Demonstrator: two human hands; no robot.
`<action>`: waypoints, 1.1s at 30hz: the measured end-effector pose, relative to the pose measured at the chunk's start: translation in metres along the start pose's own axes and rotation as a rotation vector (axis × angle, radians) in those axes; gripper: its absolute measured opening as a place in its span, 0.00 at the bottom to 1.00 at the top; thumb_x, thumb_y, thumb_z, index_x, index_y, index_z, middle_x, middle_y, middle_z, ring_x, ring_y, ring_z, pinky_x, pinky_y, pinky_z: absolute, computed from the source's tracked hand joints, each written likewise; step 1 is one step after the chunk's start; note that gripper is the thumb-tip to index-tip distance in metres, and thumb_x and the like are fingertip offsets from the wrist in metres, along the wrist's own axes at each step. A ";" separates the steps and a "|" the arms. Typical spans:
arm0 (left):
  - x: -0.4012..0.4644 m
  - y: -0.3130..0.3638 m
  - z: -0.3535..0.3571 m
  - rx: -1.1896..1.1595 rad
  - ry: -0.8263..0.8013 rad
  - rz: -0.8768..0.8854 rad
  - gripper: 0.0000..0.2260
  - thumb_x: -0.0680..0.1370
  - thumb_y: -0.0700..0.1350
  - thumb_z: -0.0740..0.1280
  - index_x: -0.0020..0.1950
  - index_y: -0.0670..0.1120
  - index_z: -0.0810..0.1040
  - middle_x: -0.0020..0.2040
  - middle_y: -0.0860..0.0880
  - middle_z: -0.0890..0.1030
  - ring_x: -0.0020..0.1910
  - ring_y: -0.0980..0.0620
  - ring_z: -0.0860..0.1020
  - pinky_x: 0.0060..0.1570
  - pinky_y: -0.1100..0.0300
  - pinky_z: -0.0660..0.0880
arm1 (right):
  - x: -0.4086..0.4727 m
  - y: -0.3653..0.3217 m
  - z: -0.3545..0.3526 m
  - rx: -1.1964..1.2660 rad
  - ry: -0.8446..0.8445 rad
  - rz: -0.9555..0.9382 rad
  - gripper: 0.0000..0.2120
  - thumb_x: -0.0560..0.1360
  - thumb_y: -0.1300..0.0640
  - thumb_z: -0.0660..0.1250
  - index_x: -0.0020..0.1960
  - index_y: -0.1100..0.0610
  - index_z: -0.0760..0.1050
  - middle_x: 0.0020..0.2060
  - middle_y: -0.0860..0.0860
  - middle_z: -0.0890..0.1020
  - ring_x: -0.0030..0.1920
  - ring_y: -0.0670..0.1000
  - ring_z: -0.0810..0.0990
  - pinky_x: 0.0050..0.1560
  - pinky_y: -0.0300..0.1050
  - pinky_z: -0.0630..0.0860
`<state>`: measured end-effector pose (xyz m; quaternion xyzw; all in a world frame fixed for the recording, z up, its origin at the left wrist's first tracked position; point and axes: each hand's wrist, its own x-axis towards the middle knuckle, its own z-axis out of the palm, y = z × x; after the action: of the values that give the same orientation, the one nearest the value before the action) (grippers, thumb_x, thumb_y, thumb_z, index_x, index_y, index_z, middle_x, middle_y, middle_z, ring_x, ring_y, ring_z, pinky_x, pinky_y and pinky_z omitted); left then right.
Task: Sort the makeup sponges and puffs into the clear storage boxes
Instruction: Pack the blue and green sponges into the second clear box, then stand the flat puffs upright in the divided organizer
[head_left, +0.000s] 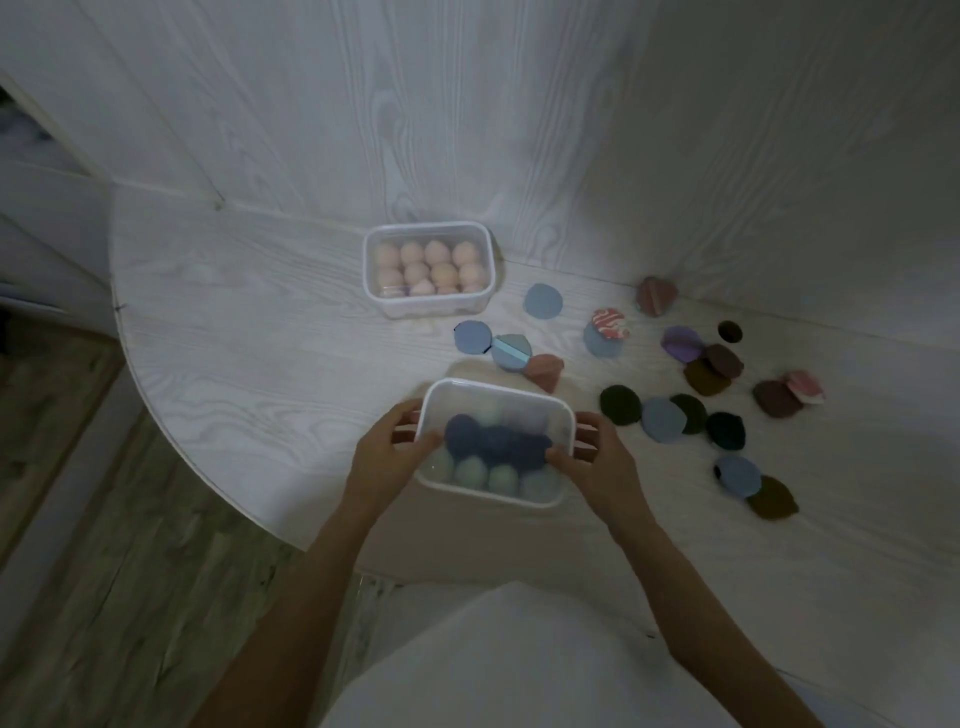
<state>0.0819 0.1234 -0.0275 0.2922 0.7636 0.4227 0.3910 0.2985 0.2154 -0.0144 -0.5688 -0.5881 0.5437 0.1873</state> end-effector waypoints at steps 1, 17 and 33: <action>0.003 0.003 -0.006 -0.021 0.015 0.014 0.19 0.71 0.47 0.73 0.61 0.49 0.76 0.51 0.52 0.79 0.48 0.55 0.78 0.44 0.64 0.74 | 0.005 -0.008 0.002 0.019 -0.012 -0.036 0.22 0.71 0.61 0.72 0.62 0.55 0.68 0.56 0.53 0.78 0.51 0.47 0.78 0.52 0.42 0.77; 0.113 0.084 -0.052 -0.203 0.146 0.185 0.30 0.73 0.38 0.70 0.73 0.45 0.64 0.70 0.49 0.69 0.64 0.57 0.70 0.57 0.70 0.71 | 0.139 -0.146 0.042 0.077 -0.170 -0.217 0.29 0.75 0.62 0.67 0.72 0.53 0.60 0.66 0.51 0.72 0.64 0.49 0.72 0.64 0.44 0.69; -0.004 0.073 0.088 0.341 -0.311 0.474 0.08 0.76 0.49 0.66 0.53 0.49 0.79 0.47 0.55 0.81 0.41 0.65 0.76 0.42 0.75 0.70 | -0.019 0.001 -0.068 -0.346 0.069 -0.151 0.10 0.78 0.57 0.63 0.59 0.55 0.76 0.50 0.50 0.81 0.50 0.47 0.79 0.51 0.38 0.74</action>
<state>0.1671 0.1911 0.0078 0.5841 0.6653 0.3185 0.3388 0.3615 0.2274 0.0154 -0.5649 -0.7072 0.3989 0.1471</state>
